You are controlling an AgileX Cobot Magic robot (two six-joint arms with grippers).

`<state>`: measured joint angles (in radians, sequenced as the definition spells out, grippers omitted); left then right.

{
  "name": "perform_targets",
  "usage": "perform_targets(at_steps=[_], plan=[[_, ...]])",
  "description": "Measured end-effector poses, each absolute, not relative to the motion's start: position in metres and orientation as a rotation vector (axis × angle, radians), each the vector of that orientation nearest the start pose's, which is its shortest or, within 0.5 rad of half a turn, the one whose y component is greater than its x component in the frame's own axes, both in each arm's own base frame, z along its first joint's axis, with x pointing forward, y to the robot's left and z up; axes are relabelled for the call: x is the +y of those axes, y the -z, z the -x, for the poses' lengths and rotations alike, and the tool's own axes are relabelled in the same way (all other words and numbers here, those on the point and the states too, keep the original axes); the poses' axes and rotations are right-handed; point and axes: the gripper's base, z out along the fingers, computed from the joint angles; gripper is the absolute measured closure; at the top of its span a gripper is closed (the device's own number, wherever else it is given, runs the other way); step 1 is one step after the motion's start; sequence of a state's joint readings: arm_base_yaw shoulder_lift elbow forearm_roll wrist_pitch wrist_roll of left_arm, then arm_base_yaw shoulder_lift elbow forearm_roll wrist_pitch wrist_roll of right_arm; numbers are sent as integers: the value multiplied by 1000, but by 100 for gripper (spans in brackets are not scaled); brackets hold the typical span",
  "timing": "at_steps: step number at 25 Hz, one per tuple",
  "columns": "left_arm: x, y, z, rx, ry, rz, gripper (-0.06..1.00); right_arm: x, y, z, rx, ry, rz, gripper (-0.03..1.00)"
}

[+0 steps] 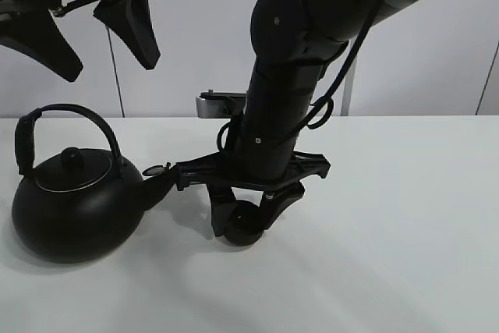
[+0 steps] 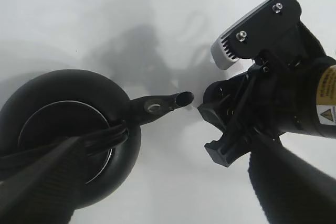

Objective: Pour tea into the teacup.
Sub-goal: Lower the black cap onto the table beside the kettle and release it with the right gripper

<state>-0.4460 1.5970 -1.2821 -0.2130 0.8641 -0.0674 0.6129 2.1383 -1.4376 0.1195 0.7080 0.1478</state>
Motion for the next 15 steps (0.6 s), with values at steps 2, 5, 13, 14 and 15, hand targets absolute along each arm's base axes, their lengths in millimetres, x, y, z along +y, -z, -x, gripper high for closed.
perform_targets(at_steps=[2,5,13,14,15], plan=[[-159,-290,-298,2671,423,-376,34,250,-126,-343,2878,-254,563,57],[-159,-290,-298,2671,423,-376,34,250,-126,-344,2877,-252,565,57],[-159,-290,-298,2671,423,-376,34,250,-126,-343,2878,-250,566,52],[-159,-290,-298,2671,423,-376,34,250,-126,-343,2879,-250,565,52],[-159,-290,-298,2671,423,-376,34,250,-126,-343,2879,-250,565,52]])
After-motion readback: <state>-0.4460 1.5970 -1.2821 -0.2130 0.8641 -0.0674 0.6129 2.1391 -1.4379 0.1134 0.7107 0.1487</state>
